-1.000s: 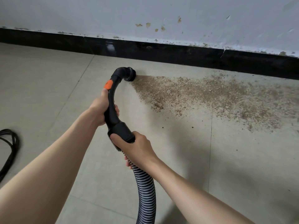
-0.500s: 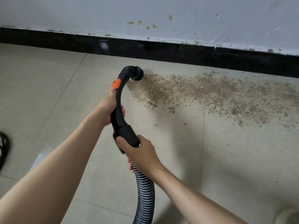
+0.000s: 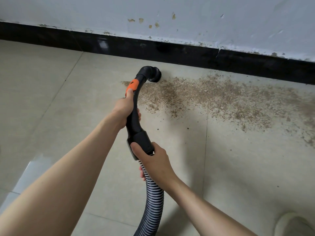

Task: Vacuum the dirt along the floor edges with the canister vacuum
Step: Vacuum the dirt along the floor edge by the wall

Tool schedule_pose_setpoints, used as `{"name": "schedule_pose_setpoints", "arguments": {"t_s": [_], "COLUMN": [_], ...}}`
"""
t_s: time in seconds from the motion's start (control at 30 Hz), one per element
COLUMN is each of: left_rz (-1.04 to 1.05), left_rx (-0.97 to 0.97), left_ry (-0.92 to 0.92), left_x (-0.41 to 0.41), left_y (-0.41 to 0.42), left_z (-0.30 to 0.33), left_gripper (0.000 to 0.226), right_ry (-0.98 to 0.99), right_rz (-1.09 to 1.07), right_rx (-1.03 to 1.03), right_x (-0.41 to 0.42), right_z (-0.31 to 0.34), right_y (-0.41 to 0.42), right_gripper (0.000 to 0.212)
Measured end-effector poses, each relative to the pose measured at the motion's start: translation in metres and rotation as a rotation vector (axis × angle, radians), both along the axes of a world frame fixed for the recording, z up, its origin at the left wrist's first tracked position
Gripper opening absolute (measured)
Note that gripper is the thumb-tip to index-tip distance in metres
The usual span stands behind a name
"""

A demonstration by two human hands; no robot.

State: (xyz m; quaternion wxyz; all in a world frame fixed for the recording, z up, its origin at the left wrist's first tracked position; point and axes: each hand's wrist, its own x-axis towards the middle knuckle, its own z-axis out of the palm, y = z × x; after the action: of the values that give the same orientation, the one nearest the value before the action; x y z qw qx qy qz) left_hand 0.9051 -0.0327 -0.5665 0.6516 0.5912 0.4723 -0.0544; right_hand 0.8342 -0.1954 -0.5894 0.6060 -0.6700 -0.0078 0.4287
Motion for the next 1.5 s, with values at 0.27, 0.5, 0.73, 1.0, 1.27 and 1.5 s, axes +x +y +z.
{"name": "schedule_pose_setpoints", "arguments": {"t_s": [0.27,0.5,0.73,1.0,1.27,1.5], "left_rz": [-0.036,-0.090,-0.130,-0.112,0.221,0.263], "left_rx": [0.008,0.025,0.039,0.008,-0.080,-0.031], "left_ry": [-0.006,0.005,0.027,-0.017,-0.114,-0.073], "left_x": [0.011,0.018,0.030,0.047,0.050,0.072], "left_y": [-0.015,-0.028,-0.047,-0.071,-0.038,-0.049], "left_z": [-0.004,-0.005,-0.003,-0.010,-0.026,-0.023], "left_gripper": [0.049,0.052,0.058,0.055,0.054,0.056], "right_ry": [0.000,-0.003,0.003,-0.048,-0.112,-0.095], "right_rz": [-0.052,-0.081,-0.133,-0.139,0.097,0.079], "right_rx": [-0.017,-0.023,-0.029,-0.057,-0.114,-0.103], "right_x": [0.002,0.002,0.005,0.024,0.078,0.100], "right_z": [-0.002,-0.003,-0.004,-0.011,-0.013,-0.015], "right_y": [-0.010,-0.019,-0.032,-0.055,-0.044,-0.057], "right_gripper": [0.038,0.038,0.037,0.037,0.041,0.041]}}
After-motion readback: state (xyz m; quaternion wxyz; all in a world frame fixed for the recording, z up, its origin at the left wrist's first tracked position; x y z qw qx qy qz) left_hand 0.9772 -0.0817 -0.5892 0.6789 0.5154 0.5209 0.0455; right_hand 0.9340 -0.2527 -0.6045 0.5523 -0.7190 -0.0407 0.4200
